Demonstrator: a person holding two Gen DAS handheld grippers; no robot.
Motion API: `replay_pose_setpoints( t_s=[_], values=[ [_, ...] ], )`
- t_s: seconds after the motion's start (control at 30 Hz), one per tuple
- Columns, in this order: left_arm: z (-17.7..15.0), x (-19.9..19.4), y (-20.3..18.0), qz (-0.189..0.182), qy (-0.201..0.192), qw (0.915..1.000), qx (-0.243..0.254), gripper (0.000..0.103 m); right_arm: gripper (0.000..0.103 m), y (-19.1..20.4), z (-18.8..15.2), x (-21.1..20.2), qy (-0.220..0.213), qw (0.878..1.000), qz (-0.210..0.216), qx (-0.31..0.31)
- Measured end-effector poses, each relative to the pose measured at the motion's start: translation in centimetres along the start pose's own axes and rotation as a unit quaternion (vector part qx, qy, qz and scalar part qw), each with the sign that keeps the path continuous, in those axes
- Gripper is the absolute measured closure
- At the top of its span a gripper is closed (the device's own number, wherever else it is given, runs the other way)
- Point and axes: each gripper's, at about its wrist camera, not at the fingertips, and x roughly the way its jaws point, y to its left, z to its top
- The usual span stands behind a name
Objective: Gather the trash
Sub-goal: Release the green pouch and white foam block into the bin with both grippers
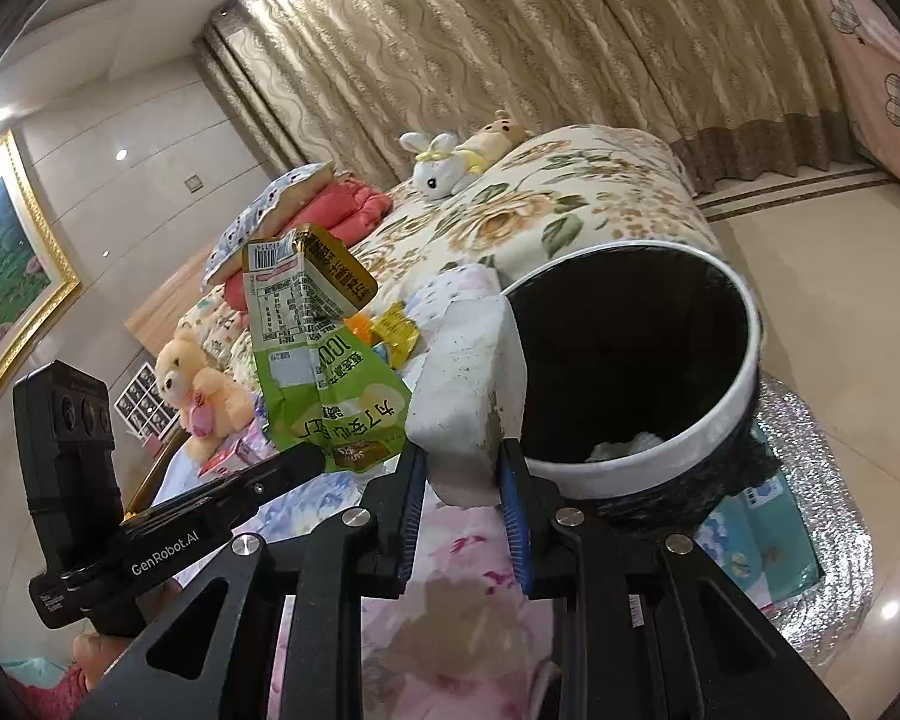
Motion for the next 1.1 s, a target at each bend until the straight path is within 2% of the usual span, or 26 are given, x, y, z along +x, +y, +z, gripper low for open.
replay_pose_setpoints(
  t_s=[0.37,0.8,1.0,1.1],
  values=[
    [1.6,3.0,-1.8,-0.012,0.014,0.9998,0.009,0.102,0.078,-2.2,1.4,-0.1,-0.006,1.0,-0.021,0.011],
    [3.4,5.4,-2.5,-0.019,0.02,0.9996,0.006,0.102,0.078,-4.0,2.9,1.0,-0.004,0.999,-0.036,0.02],
    [3.8,6.8,-2.6,-0.02,0.035,0.9992,0.002,0.102,0.078,-4.8,3.3,1.7,0.004,0.999,-0.042,0.025],
    [3.9,7.2,-2.3,-0.022,0.044,0.9987,-0.01,0.102,0.074,-5.2,3.4,2.0,0.007,0.998,-0.047,0.028]
  ],
)
